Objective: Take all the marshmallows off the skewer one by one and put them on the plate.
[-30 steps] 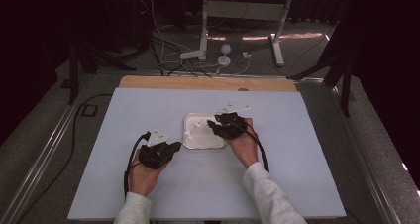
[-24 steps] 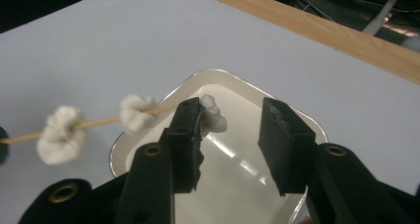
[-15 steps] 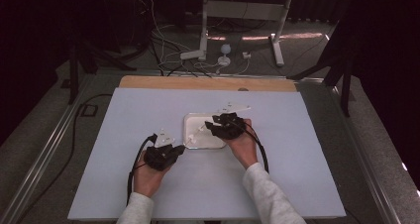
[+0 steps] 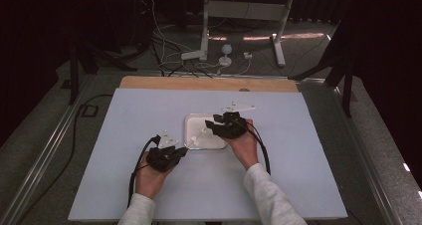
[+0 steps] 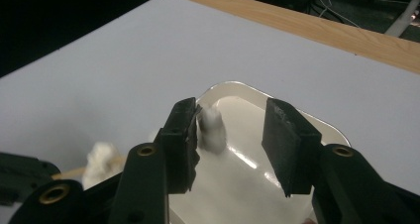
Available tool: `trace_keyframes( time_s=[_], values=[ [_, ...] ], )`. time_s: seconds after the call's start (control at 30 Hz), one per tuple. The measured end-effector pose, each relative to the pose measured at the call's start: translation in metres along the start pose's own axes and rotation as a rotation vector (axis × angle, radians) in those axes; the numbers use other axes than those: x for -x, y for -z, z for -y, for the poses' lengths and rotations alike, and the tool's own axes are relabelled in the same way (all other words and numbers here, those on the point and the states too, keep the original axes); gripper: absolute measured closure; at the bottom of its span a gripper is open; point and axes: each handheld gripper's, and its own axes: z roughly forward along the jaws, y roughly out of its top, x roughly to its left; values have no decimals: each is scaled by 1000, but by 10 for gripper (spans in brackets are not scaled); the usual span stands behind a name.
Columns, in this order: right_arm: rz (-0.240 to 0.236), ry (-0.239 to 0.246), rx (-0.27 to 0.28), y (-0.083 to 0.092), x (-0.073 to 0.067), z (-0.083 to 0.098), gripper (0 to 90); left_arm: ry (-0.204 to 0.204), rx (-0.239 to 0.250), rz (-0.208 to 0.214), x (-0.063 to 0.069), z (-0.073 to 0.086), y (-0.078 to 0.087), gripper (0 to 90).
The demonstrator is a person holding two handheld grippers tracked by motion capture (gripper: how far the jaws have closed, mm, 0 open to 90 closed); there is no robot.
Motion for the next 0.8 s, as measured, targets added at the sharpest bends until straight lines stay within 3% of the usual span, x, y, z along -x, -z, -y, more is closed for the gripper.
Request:
trace_keyframes(
  time_s=[0.3,0.5,0.6,0.8],
  values=[
    [-13,-12,-4,3,-2,2,520,13,9,-24,-1,1,-1,898],
    [-43,28,-6,9,-18,11,514,52,45,-26,-3,1,3,898],
    [-72,-15,2,9,-23,19,513,64,68,-25,-3,1,5,897],
    [-74,-38,-7,5,-27,22,638,57,108,-19,-2,0,8,897]
  ],
)
